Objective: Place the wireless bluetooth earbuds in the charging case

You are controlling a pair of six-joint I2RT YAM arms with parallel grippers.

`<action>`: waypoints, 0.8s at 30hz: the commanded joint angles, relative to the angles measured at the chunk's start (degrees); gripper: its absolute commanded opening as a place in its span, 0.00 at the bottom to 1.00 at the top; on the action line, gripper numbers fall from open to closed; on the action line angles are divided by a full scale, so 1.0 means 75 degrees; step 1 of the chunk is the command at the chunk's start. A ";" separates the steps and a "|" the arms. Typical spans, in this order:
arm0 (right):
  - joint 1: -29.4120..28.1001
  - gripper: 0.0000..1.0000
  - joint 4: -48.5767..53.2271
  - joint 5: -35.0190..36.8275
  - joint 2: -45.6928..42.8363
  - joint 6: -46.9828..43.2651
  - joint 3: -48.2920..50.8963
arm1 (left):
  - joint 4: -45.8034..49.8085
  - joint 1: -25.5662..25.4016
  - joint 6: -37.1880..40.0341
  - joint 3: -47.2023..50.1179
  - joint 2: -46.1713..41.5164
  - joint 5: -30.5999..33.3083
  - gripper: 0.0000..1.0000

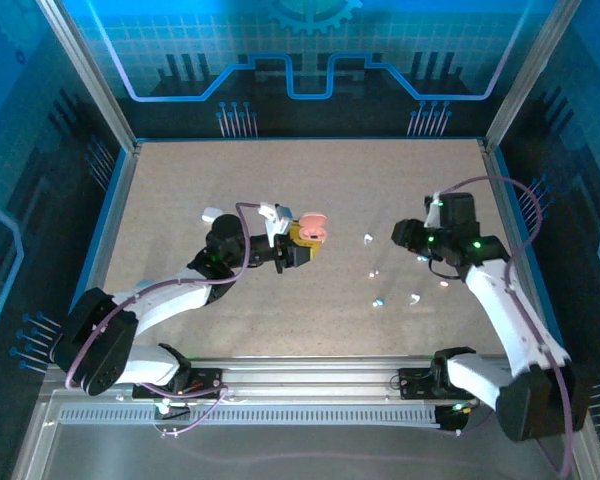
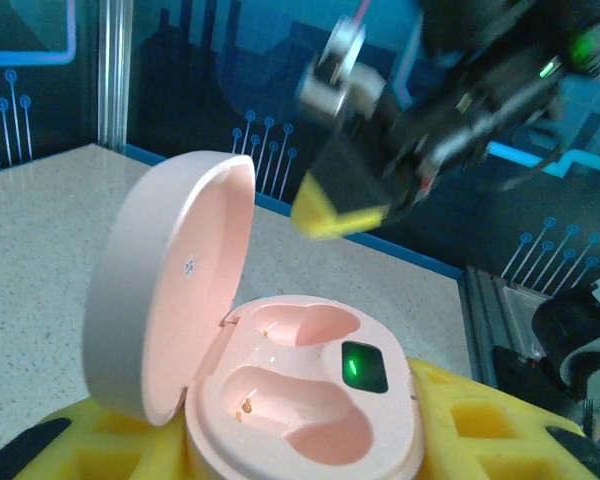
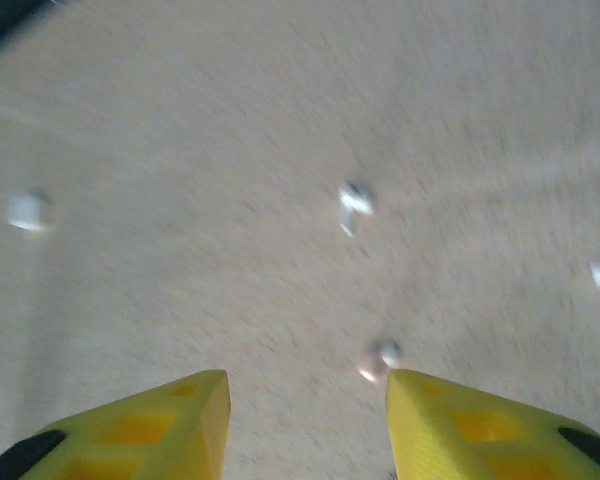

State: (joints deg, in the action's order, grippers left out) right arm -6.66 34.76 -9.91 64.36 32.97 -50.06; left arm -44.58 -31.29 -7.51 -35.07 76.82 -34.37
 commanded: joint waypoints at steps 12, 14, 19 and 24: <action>0.0431 0.42 0.1326 0.1564 0.1174 0.0180 0.0234 | -0.0294 0.0012 0.0294 0.0317 -0.0453 0.0220 0.39; 0.0764 0.44 0.1270 0.1708 0.0996 0.0212 0.0383 | -0.0161 0.0024 0.0390 0.0328 -0.0523 0.0222 0.40; 0.0953 0.42 0.0529 0.0365 0.1053 -0.0089 0.0429 | -0.0112 0.0099 0.0425 0.0363 -0.0598 0.0156 0.40; -0.0028 0.44 0.0457 0.0105 0.2125 -0.0288 0.0001 | -0.0183 0.0185 0.0368 0.0393 -0.0539 0.0028 0.40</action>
State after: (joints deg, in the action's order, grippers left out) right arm -2.85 39.40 -5.89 76.34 32.69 -48.38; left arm -45.30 -30.52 -5.82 -32.80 73.80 -33.21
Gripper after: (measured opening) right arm 0.430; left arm 0.398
